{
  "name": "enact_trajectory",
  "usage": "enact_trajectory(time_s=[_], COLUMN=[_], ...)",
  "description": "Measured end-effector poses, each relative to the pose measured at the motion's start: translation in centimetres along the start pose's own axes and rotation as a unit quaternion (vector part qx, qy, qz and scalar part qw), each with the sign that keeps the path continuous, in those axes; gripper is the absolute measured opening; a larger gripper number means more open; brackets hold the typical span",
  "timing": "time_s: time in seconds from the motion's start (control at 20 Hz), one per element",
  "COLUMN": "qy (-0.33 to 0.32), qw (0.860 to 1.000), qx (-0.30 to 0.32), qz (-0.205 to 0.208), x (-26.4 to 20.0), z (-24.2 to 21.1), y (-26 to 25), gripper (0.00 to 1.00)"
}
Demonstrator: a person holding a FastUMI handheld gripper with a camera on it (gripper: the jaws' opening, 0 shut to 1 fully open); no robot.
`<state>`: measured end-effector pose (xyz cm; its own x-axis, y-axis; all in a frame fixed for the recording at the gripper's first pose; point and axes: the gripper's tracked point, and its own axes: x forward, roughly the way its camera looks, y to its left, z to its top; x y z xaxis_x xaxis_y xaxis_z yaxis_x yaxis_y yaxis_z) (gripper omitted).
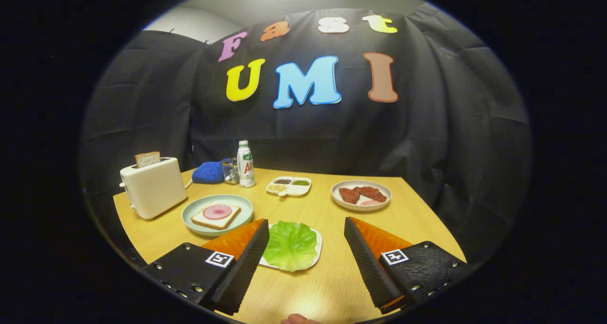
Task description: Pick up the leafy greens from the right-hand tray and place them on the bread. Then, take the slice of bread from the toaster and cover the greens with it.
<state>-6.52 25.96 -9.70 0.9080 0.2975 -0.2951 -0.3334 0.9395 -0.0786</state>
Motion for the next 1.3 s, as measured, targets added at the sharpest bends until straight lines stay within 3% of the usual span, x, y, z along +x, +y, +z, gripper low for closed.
enact_trajectory(time_s=[0.6,0.85,0.9,1.0,1.1,1.2,1.3], qy=[0.121,0.179,0.186,0.194,0.206,0.209,0.212], qw=[0.992,0.983,0.982,0.981,0.978,0.978,0.977], qx=[-0.035,-0.027,-0.02,0.0,0.007,-0.009,-0.004], qz=[0.008,0.004,0.01,0.018,0.02,0.015,0.006], x=[4.9,6.3,6.3,6.6,6.9,7.0,7.7], z=[-6.2,-8.7,-8.7,-8.7,-9.0,-8.8,-9.0], y=[1.8,1.8,2.1,2.5,2.3,1.8,1.4], gripper=[0.97,0.89,0.84,0.64,0.36,0.35,0.01])
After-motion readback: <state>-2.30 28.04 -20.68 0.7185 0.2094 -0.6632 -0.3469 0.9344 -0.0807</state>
